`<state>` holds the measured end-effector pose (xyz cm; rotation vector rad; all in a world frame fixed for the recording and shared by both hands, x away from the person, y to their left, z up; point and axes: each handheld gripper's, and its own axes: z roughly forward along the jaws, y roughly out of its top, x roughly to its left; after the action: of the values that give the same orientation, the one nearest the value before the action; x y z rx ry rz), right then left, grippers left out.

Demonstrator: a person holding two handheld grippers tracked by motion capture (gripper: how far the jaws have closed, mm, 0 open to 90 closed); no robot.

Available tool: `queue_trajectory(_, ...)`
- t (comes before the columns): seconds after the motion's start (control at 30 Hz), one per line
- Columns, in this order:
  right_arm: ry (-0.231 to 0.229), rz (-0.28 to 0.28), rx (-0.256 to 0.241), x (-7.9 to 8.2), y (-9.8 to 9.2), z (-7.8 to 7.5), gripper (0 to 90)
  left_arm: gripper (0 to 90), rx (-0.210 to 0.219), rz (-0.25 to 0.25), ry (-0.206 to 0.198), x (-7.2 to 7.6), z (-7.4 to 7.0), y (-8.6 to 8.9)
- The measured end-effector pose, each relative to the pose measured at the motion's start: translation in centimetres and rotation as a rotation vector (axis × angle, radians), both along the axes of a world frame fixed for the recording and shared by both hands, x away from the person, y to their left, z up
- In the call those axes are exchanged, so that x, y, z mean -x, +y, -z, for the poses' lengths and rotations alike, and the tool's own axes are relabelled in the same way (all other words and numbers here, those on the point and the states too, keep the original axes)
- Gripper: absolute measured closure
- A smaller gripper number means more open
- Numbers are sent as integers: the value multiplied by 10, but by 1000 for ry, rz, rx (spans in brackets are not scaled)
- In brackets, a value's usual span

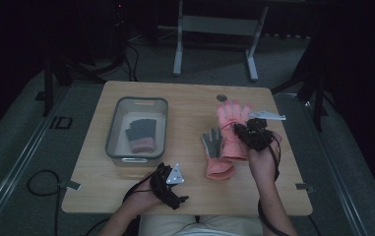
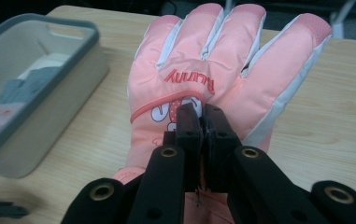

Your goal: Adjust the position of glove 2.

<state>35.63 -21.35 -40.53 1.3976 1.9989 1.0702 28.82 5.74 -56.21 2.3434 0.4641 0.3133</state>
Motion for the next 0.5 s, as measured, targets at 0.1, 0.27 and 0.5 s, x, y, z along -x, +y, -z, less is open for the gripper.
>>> queue_trajectory(0.1,12,-23,-14,2,15,3,866,11,0,6,-4,0,0,0)
queue_trajectory(0.27,26,-27,-26,2,25,10,865,11,4,8,-2,0,0,0)
queue_trajectory(0.5,61,-11,14,2,30,26,866,11,5,8,-3,1,-1,0)
